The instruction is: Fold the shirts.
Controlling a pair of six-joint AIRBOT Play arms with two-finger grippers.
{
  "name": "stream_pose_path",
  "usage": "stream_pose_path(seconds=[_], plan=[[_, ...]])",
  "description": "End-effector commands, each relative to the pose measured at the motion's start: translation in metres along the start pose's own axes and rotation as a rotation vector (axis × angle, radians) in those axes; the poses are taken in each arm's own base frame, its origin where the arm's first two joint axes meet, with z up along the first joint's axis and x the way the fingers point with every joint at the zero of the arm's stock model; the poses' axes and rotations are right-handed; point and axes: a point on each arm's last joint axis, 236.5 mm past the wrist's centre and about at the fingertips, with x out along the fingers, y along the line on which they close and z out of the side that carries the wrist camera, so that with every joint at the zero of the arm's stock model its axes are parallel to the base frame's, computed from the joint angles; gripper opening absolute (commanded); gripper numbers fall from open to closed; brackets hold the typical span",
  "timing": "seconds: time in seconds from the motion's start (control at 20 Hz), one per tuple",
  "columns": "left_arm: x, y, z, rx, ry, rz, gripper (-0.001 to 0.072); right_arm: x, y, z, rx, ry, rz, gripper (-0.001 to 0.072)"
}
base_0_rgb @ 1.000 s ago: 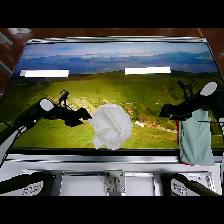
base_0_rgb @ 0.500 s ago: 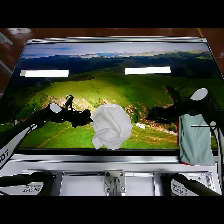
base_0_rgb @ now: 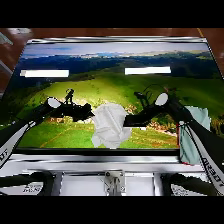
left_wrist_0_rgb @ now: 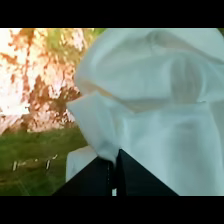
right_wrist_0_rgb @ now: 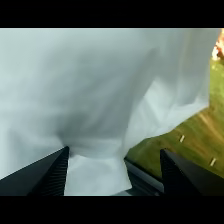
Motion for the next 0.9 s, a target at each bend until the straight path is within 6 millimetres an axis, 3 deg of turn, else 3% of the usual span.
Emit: stream_pose_path(seconds=[0.0, 0.1, 0.25, 0.3, 0.4, 0.45, 0.55, 0.65, 0.75, 0.85], plan=[[-0.005, -0.009, 0.002, 0.031, -0.002, -0.015, 0.0039, 0.033, 0.011, -0.012, -0.013, 0.074, -0.004, 0.0645], [-0.007, -0.011, 0.002, 0.061, -0.008, -0.02, 0.0039, 0.038, 0.012, -0.01, -0.018, 0.067, -0.011, 0.0066], [-0.025, -0.028, 0.011, 0.096, -0.066, -0.047, 0.0038, 0.024, 0.011, 0.002, -0.041, 0.033, -0.03, 0.0072], [-0.037, -0.039, 0.016, 0.12, -0.104, -0.066, 0.0038, 0.011, 0.009, 0.007, -0.071, 0.017, -0.057, 0.0072], [-0.081, -0.084, 0.031, 0.284, -0.218, -0.131, 0.0038, -0.033, 0.007, 0.029, -0.147, -0.068, -0.135, 0.0071], [-0.109, -0.112, 0.037, 0.35, -0.286, -0.174, 0.0037, -0.065, 0.014, 0.046, -0.19, -0.154, -0.165, 0.0072], [-0.192, -0.179, 0.047, 0.463, -0.483, -0.287, 0.0037, -0.145, 0.043, 0.079, -0.304, -0.385, -0.219, 0.0071], [-0.302, -0.25, 0.039, 0.581, -0.728, -0.424, 0.0037, -0.241, 0.083, 0.095, -0.401, -0.667, -0.279, 0.0071], [-0.416, -0.303, 0.004, 0.686, -0.958, -0.564, 0.0037, -0.335, 0.133, 0.084, -0.492, -0.945, -0.309, 0.007], [-0.485, -0.33, -0.039, 0.77, -1.062, -0.656, 0.0037, -0.4, 0.184, 0.056, -0.58, -1.15, -0.281, 0.007]])
